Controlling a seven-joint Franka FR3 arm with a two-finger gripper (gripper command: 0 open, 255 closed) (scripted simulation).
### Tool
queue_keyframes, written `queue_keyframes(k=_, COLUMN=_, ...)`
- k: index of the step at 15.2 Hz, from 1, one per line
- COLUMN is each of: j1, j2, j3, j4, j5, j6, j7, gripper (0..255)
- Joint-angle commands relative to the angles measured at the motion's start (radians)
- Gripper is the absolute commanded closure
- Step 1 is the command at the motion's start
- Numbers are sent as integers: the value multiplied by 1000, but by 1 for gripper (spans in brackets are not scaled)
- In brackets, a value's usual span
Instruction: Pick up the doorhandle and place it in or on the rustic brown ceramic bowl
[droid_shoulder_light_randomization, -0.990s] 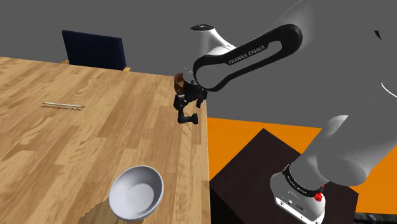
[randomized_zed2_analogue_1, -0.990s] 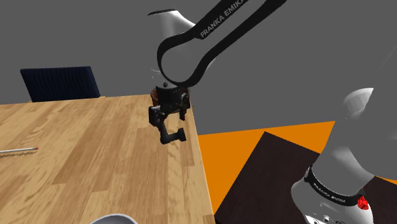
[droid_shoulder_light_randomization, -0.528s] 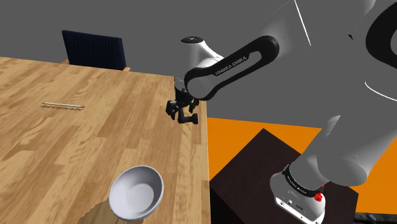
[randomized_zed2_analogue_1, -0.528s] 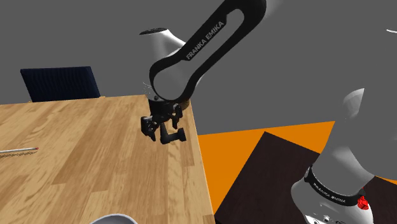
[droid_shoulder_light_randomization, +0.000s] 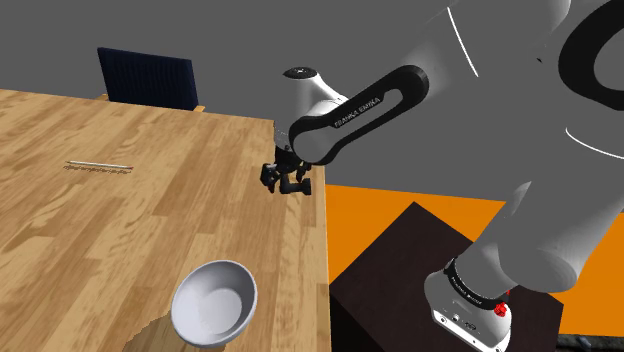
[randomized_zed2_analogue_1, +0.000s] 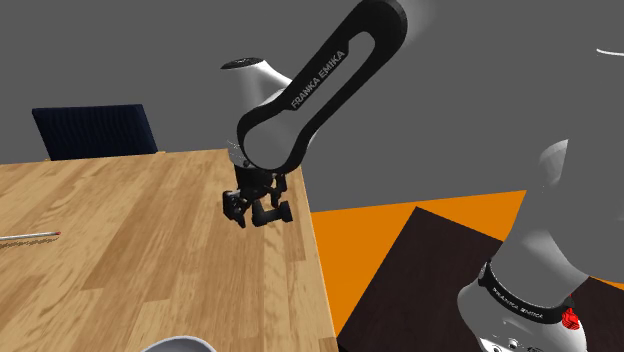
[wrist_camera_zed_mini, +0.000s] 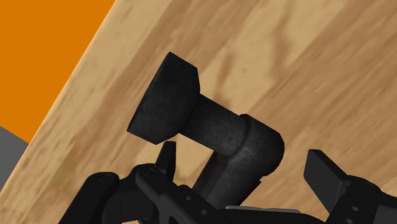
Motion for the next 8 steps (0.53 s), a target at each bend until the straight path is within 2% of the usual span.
queue_keyframes(k=1, j1=0, j2=0, j3=0, j4=0, j5=0, j6=0, j7=0, gripper=0)
queue_keyframes(k=2, j1=0, j2=0, j3=0, j4=0, j5=0, j6=0, j7=0, gripper=0)
queue_keyframes(k=3, j1=0, j2=0, j3=0, j4=0, j5=0, j6=0, j7=0, gripper=255)
queue_keyframes(k=8, j1=0, j2=-1, j3=0, j4=0, j5=0, j6=-1, j7=0, gripper=255)
